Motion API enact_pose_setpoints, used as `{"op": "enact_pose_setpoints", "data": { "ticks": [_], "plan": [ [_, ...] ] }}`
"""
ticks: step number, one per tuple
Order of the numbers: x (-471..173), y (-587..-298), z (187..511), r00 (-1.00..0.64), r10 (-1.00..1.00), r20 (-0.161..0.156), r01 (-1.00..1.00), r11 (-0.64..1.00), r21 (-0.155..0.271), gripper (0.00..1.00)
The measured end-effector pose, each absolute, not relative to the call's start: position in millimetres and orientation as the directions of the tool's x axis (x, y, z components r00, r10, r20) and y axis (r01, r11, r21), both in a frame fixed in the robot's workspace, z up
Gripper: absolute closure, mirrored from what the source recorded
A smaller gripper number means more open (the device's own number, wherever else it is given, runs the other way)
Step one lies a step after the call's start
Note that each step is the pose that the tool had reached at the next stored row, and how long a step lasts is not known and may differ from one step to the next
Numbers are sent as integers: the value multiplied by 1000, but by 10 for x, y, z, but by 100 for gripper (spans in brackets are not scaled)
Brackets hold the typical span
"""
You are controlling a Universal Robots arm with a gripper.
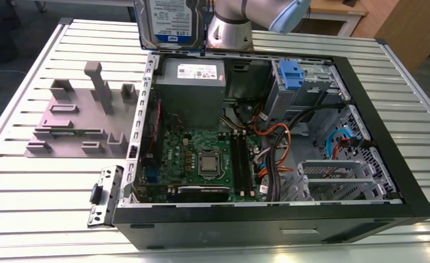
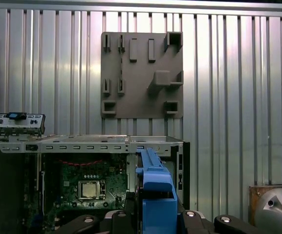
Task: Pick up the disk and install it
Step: 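Pick up the disk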
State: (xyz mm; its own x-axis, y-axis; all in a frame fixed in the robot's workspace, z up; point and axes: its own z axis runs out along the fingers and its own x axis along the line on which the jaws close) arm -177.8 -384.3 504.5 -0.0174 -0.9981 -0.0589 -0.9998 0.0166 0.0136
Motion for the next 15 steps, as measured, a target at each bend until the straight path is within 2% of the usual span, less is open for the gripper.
{"op": "enact_pose_setpoints", "data": {
  "ticks": [15],
  "plan": [
    [-1712, -3843, 5043, -17, -998, -59, -1000, 17, 14, 64]
  ]
}}
